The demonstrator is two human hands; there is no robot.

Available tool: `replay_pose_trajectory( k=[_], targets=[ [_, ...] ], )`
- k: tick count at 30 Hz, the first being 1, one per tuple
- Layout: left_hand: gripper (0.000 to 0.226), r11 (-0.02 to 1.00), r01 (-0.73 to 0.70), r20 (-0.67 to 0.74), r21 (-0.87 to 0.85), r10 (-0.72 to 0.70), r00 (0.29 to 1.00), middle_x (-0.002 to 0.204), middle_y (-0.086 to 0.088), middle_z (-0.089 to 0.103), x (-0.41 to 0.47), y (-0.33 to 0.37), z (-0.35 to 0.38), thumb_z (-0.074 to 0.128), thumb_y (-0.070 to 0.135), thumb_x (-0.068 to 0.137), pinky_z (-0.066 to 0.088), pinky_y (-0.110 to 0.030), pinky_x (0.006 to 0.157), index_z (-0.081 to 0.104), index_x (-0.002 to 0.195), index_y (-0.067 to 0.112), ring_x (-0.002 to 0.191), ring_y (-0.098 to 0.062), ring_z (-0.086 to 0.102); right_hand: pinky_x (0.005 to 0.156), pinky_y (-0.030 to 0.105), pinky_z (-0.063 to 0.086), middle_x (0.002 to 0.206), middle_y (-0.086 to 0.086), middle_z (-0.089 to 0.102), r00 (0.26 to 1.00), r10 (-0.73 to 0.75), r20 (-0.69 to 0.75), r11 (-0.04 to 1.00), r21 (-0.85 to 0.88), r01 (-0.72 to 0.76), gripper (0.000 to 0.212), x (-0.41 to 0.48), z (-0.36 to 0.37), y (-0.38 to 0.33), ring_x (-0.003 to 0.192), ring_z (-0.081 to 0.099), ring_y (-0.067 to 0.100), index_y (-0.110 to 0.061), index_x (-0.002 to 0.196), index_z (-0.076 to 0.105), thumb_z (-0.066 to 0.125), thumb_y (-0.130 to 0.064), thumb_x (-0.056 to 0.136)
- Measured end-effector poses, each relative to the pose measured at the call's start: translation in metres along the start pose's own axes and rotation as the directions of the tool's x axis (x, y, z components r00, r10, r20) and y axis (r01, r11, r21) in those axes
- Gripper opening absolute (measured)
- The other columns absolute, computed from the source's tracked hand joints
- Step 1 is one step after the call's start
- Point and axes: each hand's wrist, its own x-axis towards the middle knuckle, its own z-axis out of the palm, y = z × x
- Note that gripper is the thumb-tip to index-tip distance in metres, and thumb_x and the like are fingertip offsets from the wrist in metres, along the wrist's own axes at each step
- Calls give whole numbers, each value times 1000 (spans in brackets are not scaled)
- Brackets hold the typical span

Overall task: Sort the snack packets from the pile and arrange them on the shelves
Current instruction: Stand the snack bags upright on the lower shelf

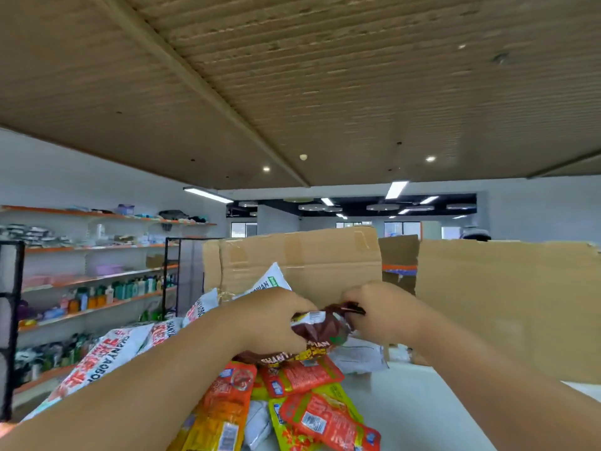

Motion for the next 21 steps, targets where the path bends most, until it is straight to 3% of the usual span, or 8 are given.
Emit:
replay_pose_trajectory(
  k=[2, 5, 8, 12, 15, 18, 21],
  targets=[
    [26, 993, -20, -11, -116, 19, 1000, 92, 7, 68, 7, 0, -8, 66, 46, 78, 54, -36, 71, 65, 101, 35, 83, -11, 63, 58, 34, 40, 73, -5, 59, 992, 86, -87, 996, 45, -82, 15, -6, -17, 0, 73, 58, 21, -24, 82, 55, 55, -29, 97],
    [42, 968, -87, -19, -236, 85, 996, 96, 2, 71, 20, 9, -19, 63, 56, 70, 56, -49, 83, 67, 101, 28, 90, -20, 68, 55, 33, 41, 68, -3, 57, 951, 258, -168, 957, 180, -228, 26, -24, -48, 10, 61, 54, 18, -26, 75, 51, 52, -27, 101],
    [20, 942, -169, 5, -289, 178, 984, 93, 7, 74, 34, 28, -24, 71, 43, 84, 57, -46, 83, 69, 99, 31, 88, -17, 70, 52, 33, 39, 69, 0, 60, 896, 393, -205, 911, 217, -350, 25, -52, -72, 28, 58, 55, 20, -20, 78, 56, 49, -25, 102],
    [20, 920, -220, 65, -325, 253, 965, 101, 13, 75, 50, 61, -18, 70, 37, 93, 56, -30, 79, 69, 113, 37, 88, -8, 71, 54, 37, 53, 77, 0, 71, 825, 520, -222, 852, 208, -481, 24, -97, -91, 52, 70, 71, 22, -22, 82, 61, 49, -29, 102],
    [20, 899, -223, 119, -378, 286, 951, 101, 12, 76, 69, 86, -8, 68, 37, 95, 59, -34, 83, 69, 115, 39, 89, -11, 74, 49, 25, 46, 74, -3, 68, 778, 585, -229, 811, 152, -565, 25, -127, -99, 70, 63, 66, 11, -20, 85, 64, 49, -30, 103],
    [21, 895, -246, 146, -372, 318, 937, 102, 15, 75, 88, 116, 2, 67, 40, 95, 60, -42, 87, 67, 116, 44, 89, -10, 73, 51, 31, 42, 70, 1, 64, 774, 605, -189, 797, 147, -586, 29, -155, -101, 94, 61, 62, 20, -16, 80, 63, 47, -27, 101],
    [23, 904, -248, 165, -349, 319, 933, 105, 16, 74, 106, 148, 10, 65, 43, 95, 60, -45, 89, 65, 118, 48, 92, -10, 73, 49, 29, 34, 62, 1, 51, 766, 620, -169, 784, 104, -612, 32, -178, -108, 120, 55, 47, 18, -19, 68, 56, 48, -22, 99]
  ],
)
